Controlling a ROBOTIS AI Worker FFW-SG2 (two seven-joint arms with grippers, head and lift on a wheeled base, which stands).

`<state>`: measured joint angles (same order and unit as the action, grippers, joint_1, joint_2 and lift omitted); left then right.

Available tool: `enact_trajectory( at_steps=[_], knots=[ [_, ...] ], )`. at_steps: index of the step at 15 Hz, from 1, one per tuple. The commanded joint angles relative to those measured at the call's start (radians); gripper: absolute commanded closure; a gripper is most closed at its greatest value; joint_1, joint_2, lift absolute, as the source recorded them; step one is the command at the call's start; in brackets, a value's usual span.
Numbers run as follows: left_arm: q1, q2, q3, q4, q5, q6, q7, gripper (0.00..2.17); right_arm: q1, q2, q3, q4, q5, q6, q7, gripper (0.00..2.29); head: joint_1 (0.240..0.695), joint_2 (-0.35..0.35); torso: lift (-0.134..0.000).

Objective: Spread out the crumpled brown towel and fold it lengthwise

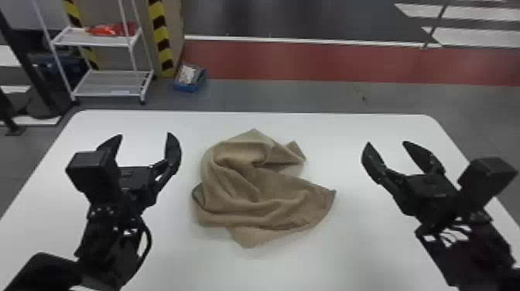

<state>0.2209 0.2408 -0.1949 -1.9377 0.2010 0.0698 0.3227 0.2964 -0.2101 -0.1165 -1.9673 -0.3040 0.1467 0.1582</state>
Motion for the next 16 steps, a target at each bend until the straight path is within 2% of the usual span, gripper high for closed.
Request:
enact_trajectory(
  at_steps=[1, 6, 8, 12, 16],
  knots=[
    [0.000, -0.002, -0.001, 0.000, -0.002, 0.000, -0.001, 0.08, 0.001, 0.000, -0.002, 0.004, 0.013, 0.000, 0.004, 0.18, 0.695, -0.064, -0.123],
    [0.000, 0.000, -0.001, 0.000, -0.005, 0.000, -0.001, 0.08, 0.006, 0.000, 0.000, 0.001, 0.013, 0.012, 0.015, 0.18, 0.695, -0.067, -0.123],
    [-0.002, -0.002, -0.001, 0.013, -0.005, 0.000, -0.001, 0.08, 0.035, 0.000, 0.035, -0.018, 0.019, 0.031, 0.037, 0.19, 0.695, -0.064, -0.123],
    [-0.008, -0.003, -0.001, 0.022, -0.005, 0.000, -0.002, 0.08, 0.089, 0.001, 0.178, -0.053, 0.152, 0.055, 0.037, 0.20, 0.695, -0.008, -0.123],
    [-0.006, -0.002, -0.001, 0.037, -0.003, -0.006, -0.002, 0.08, 0.119, 0.000, 0.302, -0.038, 0.253, 0.049, 0.032, 0.22, 0.695, 0.077, -0.123]
  ],
)
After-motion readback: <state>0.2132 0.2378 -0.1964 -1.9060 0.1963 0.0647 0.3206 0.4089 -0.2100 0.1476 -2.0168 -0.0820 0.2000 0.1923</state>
